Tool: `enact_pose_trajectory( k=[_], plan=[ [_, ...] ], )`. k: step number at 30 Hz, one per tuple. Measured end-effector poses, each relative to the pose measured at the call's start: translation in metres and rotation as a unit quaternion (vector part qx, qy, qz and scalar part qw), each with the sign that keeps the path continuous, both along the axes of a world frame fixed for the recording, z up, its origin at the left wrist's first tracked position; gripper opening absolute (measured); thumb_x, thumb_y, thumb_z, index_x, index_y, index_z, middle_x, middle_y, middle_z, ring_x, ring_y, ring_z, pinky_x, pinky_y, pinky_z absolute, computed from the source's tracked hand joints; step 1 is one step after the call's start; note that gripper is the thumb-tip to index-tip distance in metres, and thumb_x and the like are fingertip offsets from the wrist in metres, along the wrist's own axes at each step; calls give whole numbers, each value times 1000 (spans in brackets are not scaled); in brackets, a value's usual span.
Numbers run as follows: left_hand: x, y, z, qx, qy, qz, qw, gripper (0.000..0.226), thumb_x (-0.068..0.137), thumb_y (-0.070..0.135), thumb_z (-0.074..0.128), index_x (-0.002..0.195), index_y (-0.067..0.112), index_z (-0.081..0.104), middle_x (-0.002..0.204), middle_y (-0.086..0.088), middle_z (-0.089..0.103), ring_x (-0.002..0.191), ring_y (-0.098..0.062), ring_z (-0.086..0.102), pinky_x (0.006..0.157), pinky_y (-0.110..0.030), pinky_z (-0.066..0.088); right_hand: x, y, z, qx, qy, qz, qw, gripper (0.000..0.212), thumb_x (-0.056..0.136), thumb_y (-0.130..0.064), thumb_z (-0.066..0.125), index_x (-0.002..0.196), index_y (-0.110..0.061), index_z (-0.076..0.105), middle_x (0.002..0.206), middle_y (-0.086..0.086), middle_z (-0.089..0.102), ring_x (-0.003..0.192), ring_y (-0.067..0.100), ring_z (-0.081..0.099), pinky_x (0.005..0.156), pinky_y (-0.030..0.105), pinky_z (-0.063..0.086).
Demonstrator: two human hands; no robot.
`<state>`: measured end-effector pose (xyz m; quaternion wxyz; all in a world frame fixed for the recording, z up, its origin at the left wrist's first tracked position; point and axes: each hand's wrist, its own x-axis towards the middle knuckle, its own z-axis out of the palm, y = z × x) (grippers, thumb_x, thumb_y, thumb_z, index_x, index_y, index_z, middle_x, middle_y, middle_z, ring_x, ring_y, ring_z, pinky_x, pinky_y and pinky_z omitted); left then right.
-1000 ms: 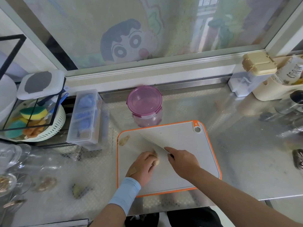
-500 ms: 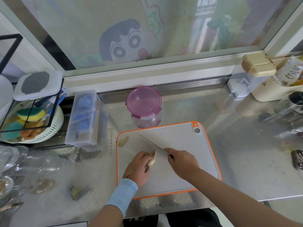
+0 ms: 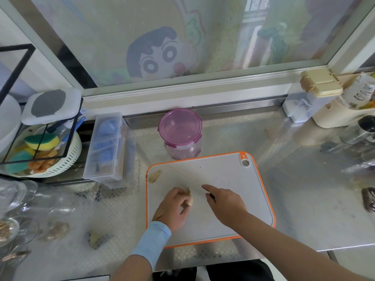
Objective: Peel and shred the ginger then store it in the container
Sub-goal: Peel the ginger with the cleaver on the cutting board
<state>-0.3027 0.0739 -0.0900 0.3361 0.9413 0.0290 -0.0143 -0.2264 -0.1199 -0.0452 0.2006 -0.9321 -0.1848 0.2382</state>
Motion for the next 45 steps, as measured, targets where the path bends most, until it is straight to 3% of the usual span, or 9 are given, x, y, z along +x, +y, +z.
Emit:
enact_pose_trajectory(
  k=[6, 17, 21, 24, 27, 31, 36, 40, 45],
  plan=[
    [0, -3, -2, 31, 6, -6, 999, 21, 80, 21, 73, 101, 22, 69, 104, 5, 58, 92, -14, 60, 78, -25, 53, -12, 8, 3, 0, -4, 42, 999, 42, 105, -34, 31, 147, -39, 38, 96, -2, 68, 87, 22, 62, 75, 34, 52],
    [-3, -14, 0, 68, -17, -35, 997, 32, 69, 24, 84, 94, 21, 64, 102, 3, 57, 97, -17, 56, 71, -26, 57, -12, 8, 5, -27, -11, 47, 998, 42, 106, -33, 31, 147, -38, 38, 92, -2, 66, 84, 22, 62, 73, 35, 53],
    [0, -12, -1, 40, -17, -23, 999, 24, 73, 8, 76, 92, 18, 67, 106, 4, 56, 102, -16, 56, 82, -20, 53, -6, 5, 4, -33, -14, 36, 999, 42, 105, -34, 32, 146, -39, 39, 96, -1, 67, 89, 24, 62, 75, 35, 53],
    [-2, -2, -3, 19, -13, 8, 1000, 35, 73, -4, 65, 99, 20, 68, 114, 6, 56, 107, -10, 54, 95, -7, 37, 0, 3, 3, -37, -15, 28, 999, 42, 105, -33, 32, 145, -39, 41, 100, -1, 68, 92, 25, 63, 76, 35, 52],
    [-1, 9, -3, 12, -5, 9, 1000, 34, 73, 9, 71, 105, 19, 65, 116, 4, 54, 110, -11, 51, 97, -5, 30, 5, 2, 3, -41, -10, 19, 999, 42, 105, -33, 32, 145, -40, 41, 103, 0, 68, 95, 25, 63, 78, 35, 52],
    [3, 6, -1, 6, 37, -12, 999, 37, 75, 11, 73, 110, 19, 62, 120, 2, 52, 110, -16, 51, 93, -19, 41, 8, 3, 1, -43, -12, 15, 999, 42, 105, -33, 32, 145, -41, 41, 104, -1, 68, 94, 24, 63, 75, 34, 52],
    [10, 0, 5, -51, 57, 60, 995, 23, 81, 13, 70, 97, 25, 60, 101, 8, 56, 92, -12, 57, 82, -30, 52, 9, 3, -2, -40, -14, 11, 999, 41, 105, -34, 32, 144, -41, 42, 105, -2, 69, 95, 23, 62, 74, 32, 49],
    [12, 8, 4, -48, 86, 109, 989, 21, 93, 36, 56, 113, 32, 62, 105, 7, 62, 100, -8, 57, 88, -19, 40, 11, 2, -1, -32, -15, 3, 999, 41, 105, -34, 33, 144, -40, 43, 106, -1, 68, 97, 24, 62, 76, 32, 49],
    [17, 16, -2, -5, 70, 115, 991, 22, 95, 26, 53, 112, 23, 67, 104, 1, 62, 102, -18, 50, 92, -24, 38, 11, 5, 2, -29, -14, -3, 999, 41, 105, -33, 33, 144, -40, 43, 106, -1, 68, 98, 23, 61, 78, 32, 49]
  ],
)
